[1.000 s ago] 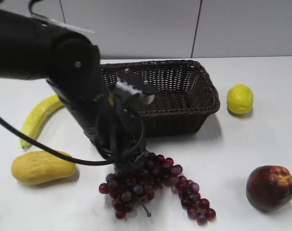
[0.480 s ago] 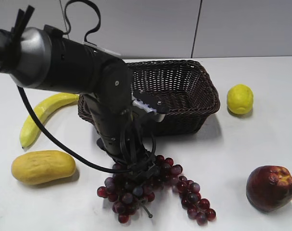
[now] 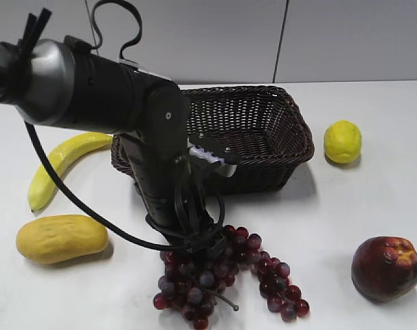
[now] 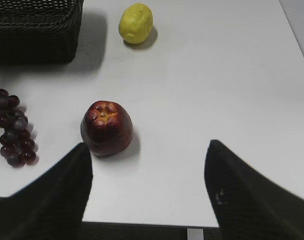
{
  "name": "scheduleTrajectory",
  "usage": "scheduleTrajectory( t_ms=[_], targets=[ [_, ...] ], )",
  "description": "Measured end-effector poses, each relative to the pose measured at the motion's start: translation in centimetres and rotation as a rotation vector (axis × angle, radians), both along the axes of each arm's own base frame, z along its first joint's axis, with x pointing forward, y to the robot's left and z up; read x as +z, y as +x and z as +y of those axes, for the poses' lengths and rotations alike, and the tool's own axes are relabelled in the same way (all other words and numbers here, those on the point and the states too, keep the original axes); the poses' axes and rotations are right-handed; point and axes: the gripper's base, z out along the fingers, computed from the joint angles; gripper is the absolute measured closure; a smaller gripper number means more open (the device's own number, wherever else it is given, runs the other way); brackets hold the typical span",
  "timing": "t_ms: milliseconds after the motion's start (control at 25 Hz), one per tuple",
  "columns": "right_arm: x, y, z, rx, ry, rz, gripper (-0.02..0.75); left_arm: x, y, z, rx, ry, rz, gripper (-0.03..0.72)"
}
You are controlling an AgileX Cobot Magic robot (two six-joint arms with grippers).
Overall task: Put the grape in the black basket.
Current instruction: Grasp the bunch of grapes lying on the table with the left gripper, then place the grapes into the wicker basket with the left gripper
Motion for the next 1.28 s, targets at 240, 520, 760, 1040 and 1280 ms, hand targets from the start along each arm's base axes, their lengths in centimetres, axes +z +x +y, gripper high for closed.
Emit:
scheduleTrajectory(
  t_ms=[240,520,760,1040,1280],
  targets=[
    [0.0,0.0,0.0,0.0,-0.001,0.0,0.207,3.5,-0.8,0.7,-0.017,-0.027,-0.018,0.448],
    [0.0,0.0,0.0,0.0,0.0,0.002,0.209,11.0,-1.4,2.6,-0.067,-0.134,-0.279,0.466],
    [0.0,0.0,0.0,0.0,0.0,0.002,0.209,16.8,-1.2,3.1,-0.097,-0.24,-0.488,0.474],
    [0.0,0.0,0.0,0.0,0.0,0.004,0.211,22.4,0.5,2.2,-0.13,-0.369,-0.798,0.475],
    [-0.1,0.0,0.0,0.0,-0.001,0.005,0.211,22.0,2.8,0.7,-0.206,-0.373,-1.019,0.478]
  ],
)
